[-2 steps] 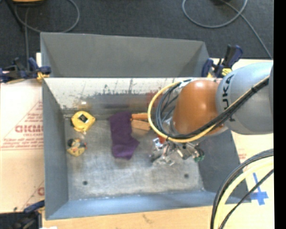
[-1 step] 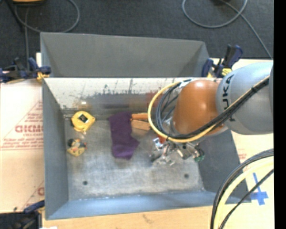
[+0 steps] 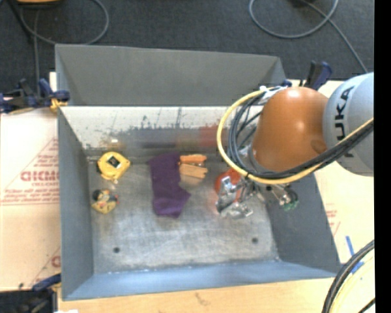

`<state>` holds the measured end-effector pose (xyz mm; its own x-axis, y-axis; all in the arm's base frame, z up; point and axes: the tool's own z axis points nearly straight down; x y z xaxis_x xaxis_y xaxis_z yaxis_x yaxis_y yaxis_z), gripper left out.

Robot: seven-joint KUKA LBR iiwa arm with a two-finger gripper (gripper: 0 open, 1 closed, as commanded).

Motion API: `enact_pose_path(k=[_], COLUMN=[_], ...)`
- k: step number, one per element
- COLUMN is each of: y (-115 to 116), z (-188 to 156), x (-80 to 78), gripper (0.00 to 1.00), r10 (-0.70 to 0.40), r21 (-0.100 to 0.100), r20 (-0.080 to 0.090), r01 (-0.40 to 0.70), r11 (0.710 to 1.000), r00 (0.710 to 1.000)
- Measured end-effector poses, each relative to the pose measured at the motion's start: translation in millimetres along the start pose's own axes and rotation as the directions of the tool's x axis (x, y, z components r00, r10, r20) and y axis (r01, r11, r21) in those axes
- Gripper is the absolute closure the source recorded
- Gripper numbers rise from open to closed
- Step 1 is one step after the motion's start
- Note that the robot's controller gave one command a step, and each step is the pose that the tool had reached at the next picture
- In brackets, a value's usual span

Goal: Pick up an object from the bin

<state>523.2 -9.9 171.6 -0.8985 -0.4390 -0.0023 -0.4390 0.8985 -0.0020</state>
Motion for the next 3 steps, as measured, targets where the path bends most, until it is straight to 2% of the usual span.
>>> enact_pose_path(k=[1,2,3], y=[0,-3,0], z=[0,-47,-116], x=[0.0,-3.8,-8.3], gripper=[1.00,1.00,1.00], r10=[0.000,-0.027,-0.061], r21=[0.000,-0.004,-0.002], r20=[0.000,-0.005,-0.002], r01=[0.000,0.027,0.061], r11=[1.000,1.000,0.998], r00=[1.000,1.000,0.998])
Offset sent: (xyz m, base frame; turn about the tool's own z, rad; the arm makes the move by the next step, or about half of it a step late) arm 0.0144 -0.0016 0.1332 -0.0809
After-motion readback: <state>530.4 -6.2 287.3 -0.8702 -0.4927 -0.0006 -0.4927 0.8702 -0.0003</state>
